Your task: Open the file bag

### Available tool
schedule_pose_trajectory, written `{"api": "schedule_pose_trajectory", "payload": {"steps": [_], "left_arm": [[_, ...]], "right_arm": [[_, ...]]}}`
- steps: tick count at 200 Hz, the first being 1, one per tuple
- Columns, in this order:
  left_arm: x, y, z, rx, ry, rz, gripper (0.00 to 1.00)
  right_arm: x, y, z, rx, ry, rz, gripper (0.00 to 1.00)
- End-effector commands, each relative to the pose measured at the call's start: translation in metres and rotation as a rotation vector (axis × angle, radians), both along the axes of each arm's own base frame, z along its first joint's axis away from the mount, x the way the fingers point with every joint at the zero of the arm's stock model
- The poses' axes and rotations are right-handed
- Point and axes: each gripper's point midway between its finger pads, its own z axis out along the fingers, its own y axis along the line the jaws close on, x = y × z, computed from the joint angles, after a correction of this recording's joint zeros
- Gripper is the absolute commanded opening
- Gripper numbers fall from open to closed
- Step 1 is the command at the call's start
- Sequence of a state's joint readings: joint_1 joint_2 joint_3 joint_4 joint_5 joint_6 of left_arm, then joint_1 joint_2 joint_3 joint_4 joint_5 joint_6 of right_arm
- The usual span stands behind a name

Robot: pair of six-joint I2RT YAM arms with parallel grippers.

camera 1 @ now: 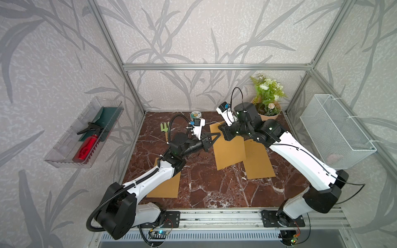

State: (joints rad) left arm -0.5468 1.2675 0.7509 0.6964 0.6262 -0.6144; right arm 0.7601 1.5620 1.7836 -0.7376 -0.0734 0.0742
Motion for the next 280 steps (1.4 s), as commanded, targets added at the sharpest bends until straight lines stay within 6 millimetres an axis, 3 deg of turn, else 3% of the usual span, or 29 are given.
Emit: {"api": "schedule_pose_trajectory", "payload": {"steps": [1, 76, 154, 280], "left_arm": [[-0.018, -0.005, 0.026, -0.06, -0.097, -0.074, 0.0], [-0.008, 0.002, 0.039, -0.099, -0.108, -0.006, 0.0], [-0.003, 0.01, 0.073, -0.192, -0.154, 0.038, 0.0], [0.009, 0.041, 0.095, -0.249, -0.185, 0.168, 0.0]], "right_arm": [[0.005, 0.015, 0.013, 0.058, -0.023, 0.019, 0.0], [-0.005, 0.026, 0.005, 0.095, 0.008, 0.054, 0.0], [-0.011, 0.031, -0.012, 0.135, 0.056, 0.067, 0.0], [-0.021, 0.015, -0.026, 0.131, 0.056, 0.032, 0.0]]}}
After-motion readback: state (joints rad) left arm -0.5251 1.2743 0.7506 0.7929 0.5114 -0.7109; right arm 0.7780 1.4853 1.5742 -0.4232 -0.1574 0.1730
